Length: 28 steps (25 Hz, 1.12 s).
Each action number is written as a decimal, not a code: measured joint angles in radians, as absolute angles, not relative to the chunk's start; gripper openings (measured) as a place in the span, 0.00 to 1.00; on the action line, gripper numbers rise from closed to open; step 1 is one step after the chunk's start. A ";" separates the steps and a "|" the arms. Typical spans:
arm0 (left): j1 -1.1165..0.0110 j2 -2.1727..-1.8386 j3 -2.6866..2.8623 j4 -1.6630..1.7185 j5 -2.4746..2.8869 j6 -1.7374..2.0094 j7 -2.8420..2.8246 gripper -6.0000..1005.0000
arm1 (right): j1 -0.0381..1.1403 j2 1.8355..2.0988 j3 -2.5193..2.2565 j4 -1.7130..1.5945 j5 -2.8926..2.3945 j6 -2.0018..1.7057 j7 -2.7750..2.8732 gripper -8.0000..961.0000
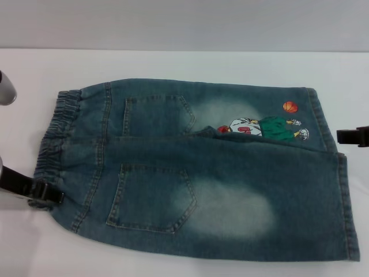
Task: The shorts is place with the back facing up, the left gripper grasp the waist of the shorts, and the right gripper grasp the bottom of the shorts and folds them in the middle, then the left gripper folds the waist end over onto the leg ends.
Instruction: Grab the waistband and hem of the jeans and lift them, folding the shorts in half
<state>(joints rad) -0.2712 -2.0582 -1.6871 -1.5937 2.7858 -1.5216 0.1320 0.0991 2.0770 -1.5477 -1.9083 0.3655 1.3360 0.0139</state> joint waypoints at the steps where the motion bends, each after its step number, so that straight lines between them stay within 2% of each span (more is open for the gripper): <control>1: -0.271 -2.058 -1.685 -1.596 2.798 -1.522 0.128 0.74 | 0.098 2.077 -1.548 -1.908 0.366 1.336 0.013 0.67; 28: -0.302 -2.061 -1.642 -1.541 2.790 -1.525 0.121 0.71 | 0.103 2.077 -1.548 -1.915 0.367 1.347 -0.001 0.67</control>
